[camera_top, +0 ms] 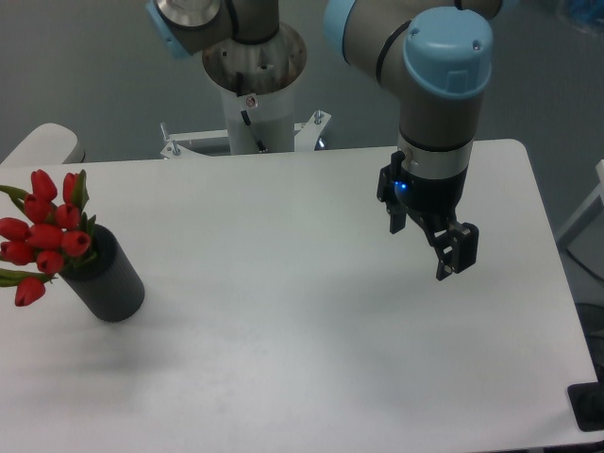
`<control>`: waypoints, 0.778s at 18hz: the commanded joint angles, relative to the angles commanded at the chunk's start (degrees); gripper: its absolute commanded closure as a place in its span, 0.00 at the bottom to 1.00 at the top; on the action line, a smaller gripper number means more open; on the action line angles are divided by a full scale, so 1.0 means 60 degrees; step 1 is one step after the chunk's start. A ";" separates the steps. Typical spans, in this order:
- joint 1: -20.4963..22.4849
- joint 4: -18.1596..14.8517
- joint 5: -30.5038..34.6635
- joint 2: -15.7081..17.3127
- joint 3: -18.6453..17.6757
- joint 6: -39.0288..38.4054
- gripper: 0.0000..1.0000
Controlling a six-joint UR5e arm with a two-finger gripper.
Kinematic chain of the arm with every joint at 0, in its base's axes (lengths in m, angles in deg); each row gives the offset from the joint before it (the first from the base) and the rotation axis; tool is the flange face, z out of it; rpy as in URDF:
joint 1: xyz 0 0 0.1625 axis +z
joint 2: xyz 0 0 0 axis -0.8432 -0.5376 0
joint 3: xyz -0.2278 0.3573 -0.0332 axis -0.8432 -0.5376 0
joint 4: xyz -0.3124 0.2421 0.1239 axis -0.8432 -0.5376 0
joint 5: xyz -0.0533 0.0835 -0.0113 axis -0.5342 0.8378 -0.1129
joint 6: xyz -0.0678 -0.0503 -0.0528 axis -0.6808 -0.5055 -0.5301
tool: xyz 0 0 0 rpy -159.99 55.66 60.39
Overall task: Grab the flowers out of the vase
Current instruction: 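Rotate the open gripper and swing it toward the black vase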
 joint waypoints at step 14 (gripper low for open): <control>0.0175 -0.0029 -0.3482 0.0571 -0.1844 -0.0176 0.00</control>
